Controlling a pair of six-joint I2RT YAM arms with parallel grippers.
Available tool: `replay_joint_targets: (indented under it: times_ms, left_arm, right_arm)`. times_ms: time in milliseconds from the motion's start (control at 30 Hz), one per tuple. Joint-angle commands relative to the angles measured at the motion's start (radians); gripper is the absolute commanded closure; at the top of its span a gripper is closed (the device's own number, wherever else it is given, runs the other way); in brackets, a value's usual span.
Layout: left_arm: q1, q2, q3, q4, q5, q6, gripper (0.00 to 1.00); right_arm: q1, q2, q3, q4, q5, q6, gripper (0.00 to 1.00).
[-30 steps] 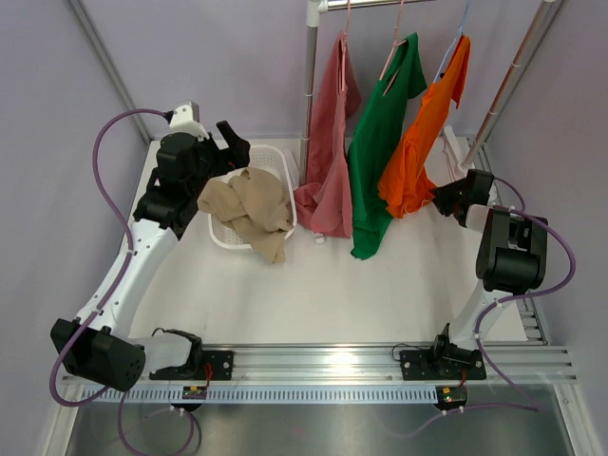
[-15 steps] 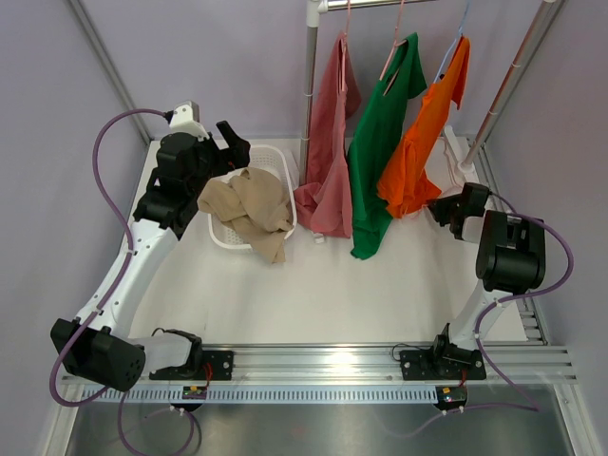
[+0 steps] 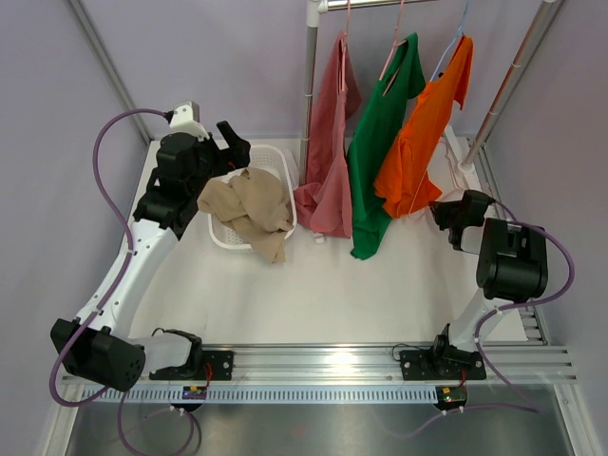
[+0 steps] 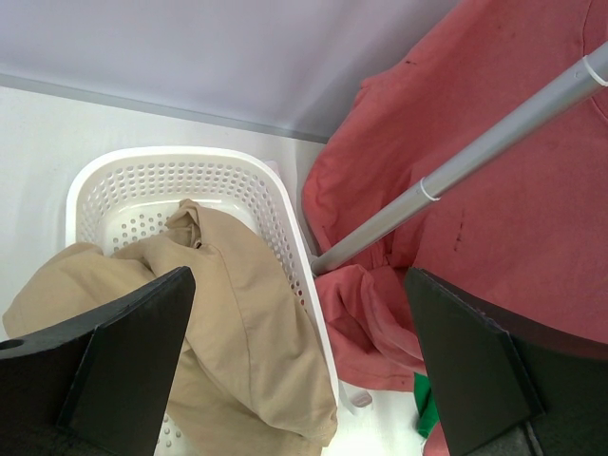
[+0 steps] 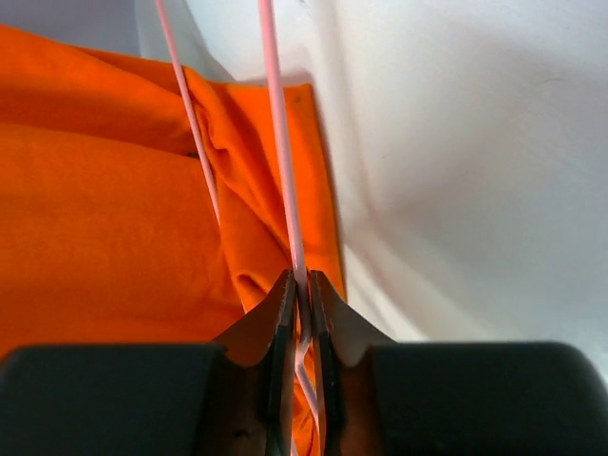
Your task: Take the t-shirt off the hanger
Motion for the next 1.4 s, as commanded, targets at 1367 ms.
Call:
replay_joint_targets:
  times_ms: [1367]
  left_arm:
    - [-0.012,-0.041,0.034,0.048,0.072,0.007,0.01]
  right_arm:
    - [0.222,-0.708,0.441,-0.643,0.361,-1.286,1.0]
